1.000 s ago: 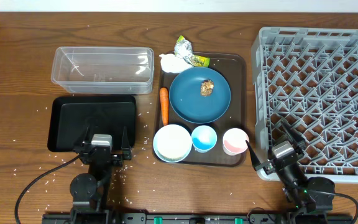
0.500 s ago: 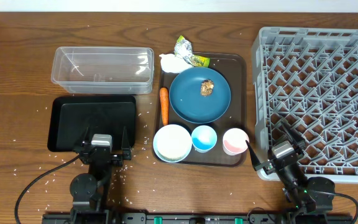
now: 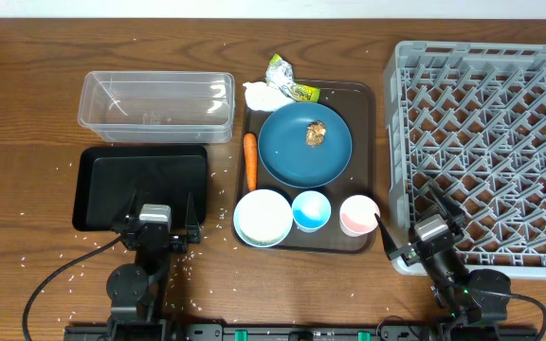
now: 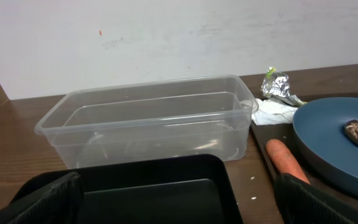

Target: Sort waste into correct bins and load items into the dishwasher rack

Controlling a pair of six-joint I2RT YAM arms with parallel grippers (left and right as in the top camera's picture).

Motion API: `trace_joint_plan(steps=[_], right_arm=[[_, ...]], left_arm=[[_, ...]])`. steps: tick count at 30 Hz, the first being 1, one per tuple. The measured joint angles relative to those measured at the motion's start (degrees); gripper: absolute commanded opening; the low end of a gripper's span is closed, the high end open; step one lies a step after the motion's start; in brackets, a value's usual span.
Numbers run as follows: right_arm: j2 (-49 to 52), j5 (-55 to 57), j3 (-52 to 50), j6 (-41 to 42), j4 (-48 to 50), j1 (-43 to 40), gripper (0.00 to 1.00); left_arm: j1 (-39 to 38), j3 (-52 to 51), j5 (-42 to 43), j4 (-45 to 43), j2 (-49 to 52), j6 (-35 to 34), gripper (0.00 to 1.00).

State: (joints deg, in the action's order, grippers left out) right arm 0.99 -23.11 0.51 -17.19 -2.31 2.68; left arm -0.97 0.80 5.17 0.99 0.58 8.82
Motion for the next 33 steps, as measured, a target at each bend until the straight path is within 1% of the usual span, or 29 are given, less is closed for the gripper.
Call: trace_joint_plan(steps=[10,14,17,20,22,23,25,29,33], right_arm=[[0.00,-0.02,0.00,0.00,0.42,0.00,0.99],[0.02,-0.09,-0.11,0.48,1.66,0.00,0.99],[0.02,-0.07,-0.02,4.81,8.28,0.00,0.99],[0.02,1.86,1.95,12.94,9.99,0.00,0.99],[0.61,3.78,5.84,18.99,7.45,0.00,0.99],[1.05,4.24,7.08,20.26,6.93,0.00,0.99],[3.85,5.22,12.68,23.21,2.19,0.00,0.99],[14.95,6.08,26.01,26.43,-7.69,0.00,0.99],[30.88,6.05,41.48,27.74,-21.92,0.00,0.99]], left_arm=[[0.00,-0.02,0.09,-0.50,0.02,0.00,0.98],[0.00,-0.17,2.91,-2.80,0.02,-0.02,0.98],[0.00,0.09,5.99,-7.04,0.02,-0.70,0.98],[0.00,3.06,7.63,-6.36,0.59,-2.86,0.98],[0.00,7.87,8.35,-4.57,2.86,-4.81,0.98],[0.00,9.01,8.50,-4.24,3.48,-5.27,0.98],[0.00,15.30,9.38,0.85,7.72,-7.28,0.98],[0.00,28.92,13.86,11.10,20.35,-9.99,0.98],[0.00,45.13,20.33,22.93,36.52,-11.63,0.98]])
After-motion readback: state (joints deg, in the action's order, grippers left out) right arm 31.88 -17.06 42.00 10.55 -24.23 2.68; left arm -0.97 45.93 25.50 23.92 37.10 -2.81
